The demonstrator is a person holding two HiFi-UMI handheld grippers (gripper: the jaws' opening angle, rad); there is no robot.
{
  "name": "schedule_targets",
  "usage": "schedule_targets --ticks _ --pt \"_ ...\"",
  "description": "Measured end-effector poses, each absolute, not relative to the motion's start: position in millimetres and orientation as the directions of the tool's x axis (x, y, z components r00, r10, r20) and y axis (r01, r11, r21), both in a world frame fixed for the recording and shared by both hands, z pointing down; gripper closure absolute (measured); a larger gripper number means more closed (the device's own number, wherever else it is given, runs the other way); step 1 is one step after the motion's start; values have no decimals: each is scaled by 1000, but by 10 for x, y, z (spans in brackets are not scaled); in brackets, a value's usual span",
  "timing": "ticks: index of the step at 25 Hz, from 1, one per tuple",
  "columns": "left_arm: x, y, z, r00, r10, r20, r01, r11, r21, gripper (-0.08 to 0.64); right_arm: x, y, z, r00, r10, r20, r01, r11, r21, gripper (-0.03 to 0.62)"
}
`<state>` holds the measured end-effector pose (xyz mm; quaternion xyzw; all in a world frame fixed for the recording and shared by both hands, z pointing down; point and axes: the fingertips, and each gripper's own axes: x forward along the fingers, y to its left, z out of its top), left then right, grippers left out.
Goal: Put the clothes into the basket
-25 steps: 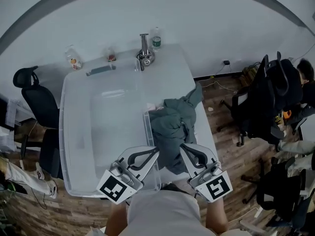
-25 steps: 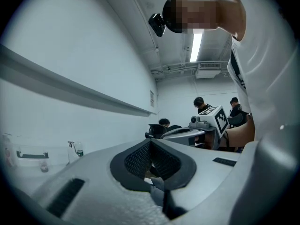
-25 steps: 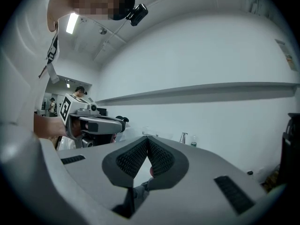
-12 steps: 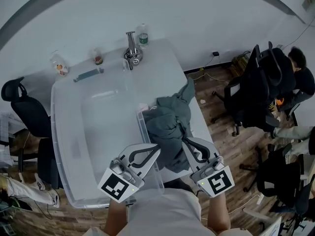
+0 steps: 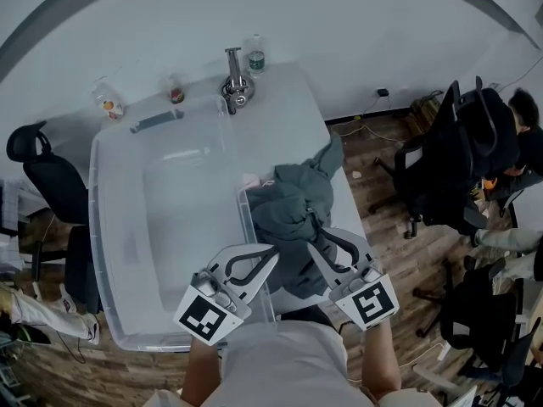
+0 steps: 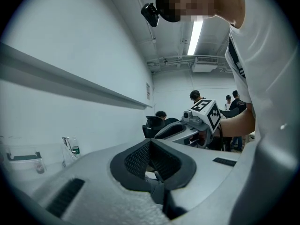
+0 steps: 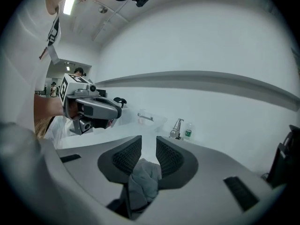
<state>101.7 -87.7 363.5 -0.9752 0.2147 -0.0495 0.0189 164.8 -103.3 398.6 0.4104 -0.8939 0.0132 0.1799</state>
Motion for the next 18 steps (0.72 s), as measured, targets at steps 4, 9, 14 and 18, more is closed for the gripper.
schedule_targets --ticks 4,9,14,18 --pt "1083 -914 3734 885 -451 113 -449 -892 -42 555 1666 -1084 4144 -626 -685 373 -700 705 118 475" --pt "1159 -965 3819 875 -466 132 -467 -884 -28 555 1667 -1138 4321 -650 -628 427 -641 756 135 415" --pt "1205 -1033 3908 866 -476 154 -481 -877 -5 555 1650 -1197 4454 -665 -588 461 -603 787 133 387" --pt "1233 -1077 3950 864 -476 165 -483 -876 1 555 1622 -1229 4564 -673 -553 492 -577 808 120 352"
